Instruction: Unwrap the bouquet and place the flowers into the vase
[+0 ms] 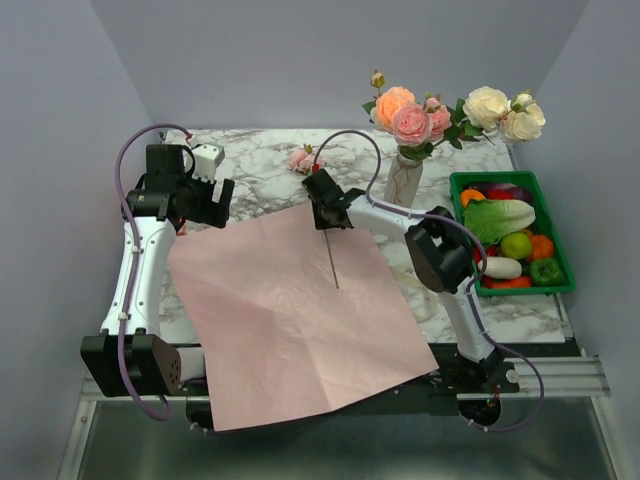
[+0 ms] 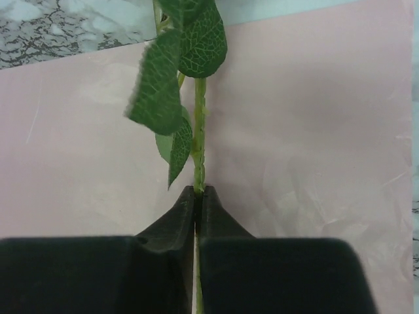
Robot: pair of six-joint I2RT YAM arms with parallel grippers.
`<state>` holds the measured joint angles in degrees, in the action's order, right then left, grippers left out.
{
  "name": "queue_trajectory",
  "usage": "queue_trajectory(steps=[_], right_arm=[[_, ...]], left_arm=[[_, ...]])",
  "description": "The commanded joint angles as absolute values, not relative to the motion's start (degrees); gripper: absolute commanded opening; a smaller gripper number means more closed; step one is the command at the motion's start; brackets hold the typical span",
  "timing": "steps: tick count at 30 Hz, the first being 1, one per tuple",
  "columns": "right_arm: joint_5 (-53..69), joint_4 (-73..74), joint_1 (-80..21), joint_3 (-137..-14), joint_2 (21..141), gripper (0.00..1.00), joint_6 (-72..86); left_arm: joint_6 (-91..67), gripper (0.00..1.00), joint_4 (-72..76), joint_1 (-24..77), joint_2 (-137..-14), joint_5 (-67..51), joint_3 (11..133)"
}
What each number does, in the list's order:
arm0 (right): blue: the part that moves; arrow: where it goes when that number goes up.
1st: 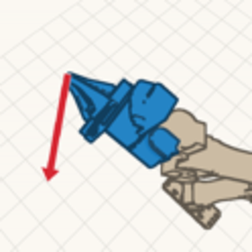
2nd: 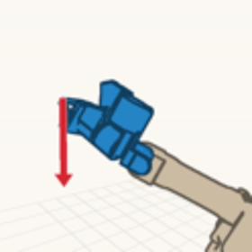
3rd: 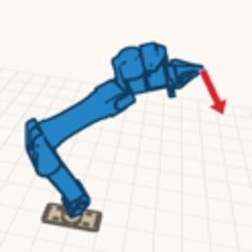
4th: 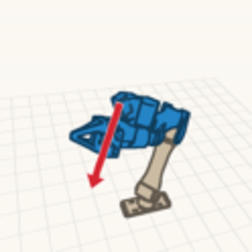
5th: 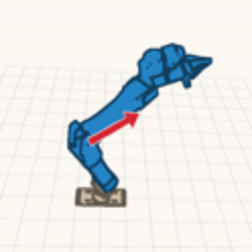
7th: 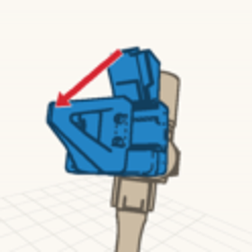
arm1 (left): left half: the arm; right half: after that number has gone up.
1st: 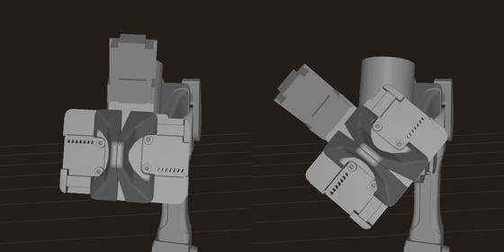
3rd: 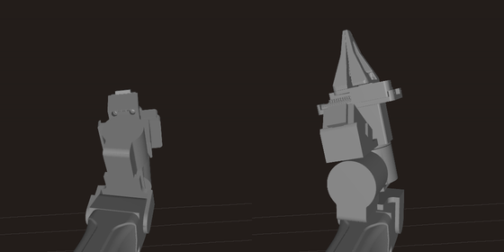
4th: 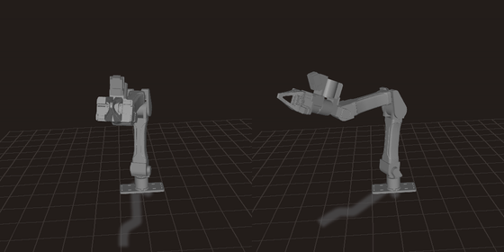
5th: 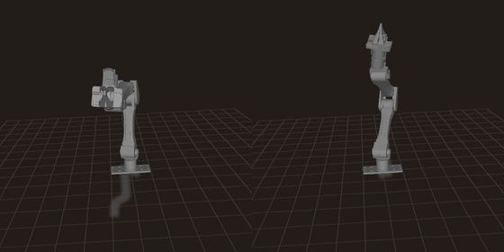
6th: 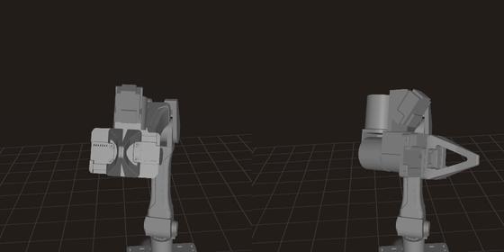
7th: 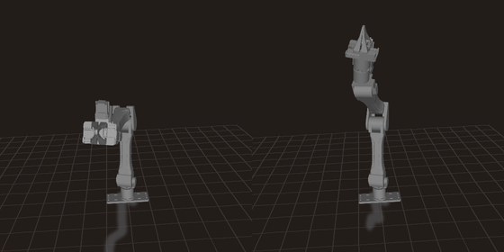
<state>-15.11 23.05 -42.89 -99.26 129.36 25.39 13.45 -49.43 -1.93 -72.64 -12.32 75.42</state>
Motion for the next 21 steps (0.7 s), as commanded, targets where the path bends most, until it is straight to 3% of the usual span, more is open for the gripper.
queue_trajectory(steps=[1, 10, 21], right_arm=[[-10.6, 26.6, -43.1, -99.3, 128.8, 0.01, 26.4], [-10.6, 17.3, -45.0, -90.2, 113.1, 0.01, 18.7], [-15.1, -11.2, -54.6, -67.8, 74.1, 0.01, -5.4]], left_arm=[[13.7, 0.99, -50.0, -2.4, -70.8, -11.7, 75.2], [13.3, 0.99, -50.8, -2.4, -69.3, -11.5, 76.1], [11.5, 0.99, -50.7, -2.4, -69.0, -12.2, 77.3]])
